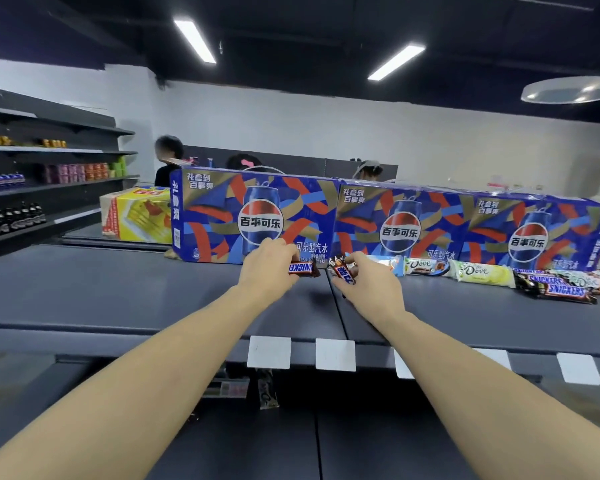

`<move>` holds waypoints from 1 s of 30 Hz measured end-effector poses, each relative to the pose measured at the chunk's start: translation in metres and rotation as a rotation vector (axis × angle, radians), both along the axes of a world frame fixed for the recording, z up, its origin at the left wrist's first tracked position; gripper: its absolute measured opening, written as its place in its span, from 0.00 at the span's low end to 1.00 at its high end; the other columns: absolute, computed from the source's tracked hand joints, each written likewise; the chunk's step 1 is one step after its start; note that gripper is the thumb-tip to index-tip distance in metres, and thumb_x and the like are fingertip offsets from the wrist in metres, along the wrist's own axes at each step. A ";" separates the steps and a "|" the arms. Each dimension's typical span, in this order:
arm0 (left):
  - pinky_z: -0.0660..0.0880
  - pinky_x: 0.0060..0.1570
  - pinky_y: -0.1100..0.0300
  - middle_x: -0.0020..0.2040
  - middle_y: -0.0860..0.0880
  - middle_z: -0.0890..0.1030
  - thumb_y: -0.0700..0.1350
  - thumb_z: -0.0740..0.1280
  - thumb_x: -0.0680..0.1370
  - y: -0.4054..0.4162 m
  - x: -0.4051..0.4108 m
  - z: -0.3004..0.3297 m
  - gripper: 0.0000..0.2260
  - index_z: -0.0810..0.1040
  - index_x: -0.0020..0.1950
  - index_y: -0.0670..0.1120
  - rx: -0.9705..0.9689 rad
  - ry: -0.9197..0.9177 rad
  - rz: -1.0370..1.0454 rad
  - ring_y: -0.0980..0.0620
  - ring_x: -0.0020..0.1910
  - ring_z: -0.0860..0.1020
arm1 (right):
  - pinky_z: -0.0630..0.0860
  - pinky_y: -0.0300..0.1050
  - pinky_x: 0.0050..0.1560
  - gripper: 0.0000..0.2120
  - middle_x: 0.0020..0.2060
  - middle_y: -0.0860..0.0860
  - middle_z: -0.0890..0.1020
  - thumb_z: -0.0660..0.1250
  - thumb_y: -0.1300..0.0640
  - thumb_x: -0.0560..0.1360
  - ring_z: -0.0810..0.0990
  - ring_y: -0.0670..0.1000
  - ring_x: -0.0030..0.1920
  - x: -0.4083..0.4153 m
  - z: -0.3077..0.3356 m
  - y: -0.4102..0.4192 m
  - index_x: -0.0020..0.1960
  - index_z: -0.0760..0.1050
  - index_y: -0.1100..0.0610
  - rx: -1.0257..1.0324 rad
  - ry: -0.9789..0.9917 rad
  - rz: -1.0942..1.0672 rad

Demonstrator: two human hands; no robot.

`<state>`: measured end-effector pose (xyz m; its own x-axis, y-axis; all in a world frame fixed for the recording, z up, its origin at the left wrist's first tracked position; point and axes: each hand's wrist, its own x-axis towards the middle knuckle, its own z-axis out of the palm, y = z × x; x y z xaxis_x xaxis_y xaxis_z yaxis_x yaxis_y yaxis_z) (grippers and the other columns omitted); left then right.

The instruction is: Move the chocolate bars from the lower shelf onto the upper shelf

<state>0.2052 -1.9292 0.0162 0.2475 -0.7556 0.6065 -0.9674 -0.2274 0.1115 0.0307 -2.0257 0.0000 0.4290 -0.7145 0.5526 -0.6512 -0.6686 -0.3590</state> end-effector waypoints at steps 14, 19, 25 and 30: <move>0.74 0.41 0.56 0.51 0.51 0.76 0.49 0.72 0.74 -0.049 0.024 -0.004 0.12 0.78 0.57 0.52 0.037 0.004 0.036 0.51 0.51 0.71 | 0.68 0.42 0.35 0.19 0.48 0.48 0.83 0.72 0.43 0.72 0.79 0.50 0.44 0.039 0.002 -0.066 0.53 0.68 0.51 -0.004 -0.024 0.079; 0.72 0.41 0.58 0.51 0.51 0.76 0.48 0.71 0.74 -0.055 0.025 -0.008 0.12 0.77 0.57 0.52 0.033 0.004 0.049 0.52 0.50 0.71 | 0.70 0.42 0.36 0.18 0.49 0.47 0.83 0.71 0.43 0.73 0.80 0.50 0.46 0.040 0.003 -0.074 0.54 0.67 0.51 -0.005 -0.014 0.099; 0.74 0.43 0.56 0.52 0.51 0.77 0.49 0.72 0.73 -0.057 0.021 -0.015 0.14 0.77 0.58 0.52 0.024 0.016 0.076 0.51 0.52 0.72 | 0.77 0.45 0.39 0.21 0.50 0.47 0.83 0.69 0.45 0.74 0.81 0.52 0.47 0.037 0.006 -0.079 0.62 0.66 0.48 -0.078 0.004 0.155; 0.70 0.41 0.58 0.52 0.51 0.76 0.49 0.72 0.73 -0.050 0.024 -0.012 0.13 0.77 0.57 0.51 0.020 -0.005 0.097 0.51 0.51 0.71 | 0.71 0.43 0.37 0.21 0.48 0.47 0.83 0.70 0.46 0.74 0.81 0.53 0.47 0.043 0.006 -0.083 0.62 0.66 0.49 -0.023 -0.018 0.174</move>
<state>0.2288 -1.9791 0.0043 0.3168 -0.7403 0.5930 -0.9413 -0.3220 0.1010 0.0741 -2.1088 0.0057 0.5351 -0.6170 0.5771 -0.5181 -0.7792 -0.3527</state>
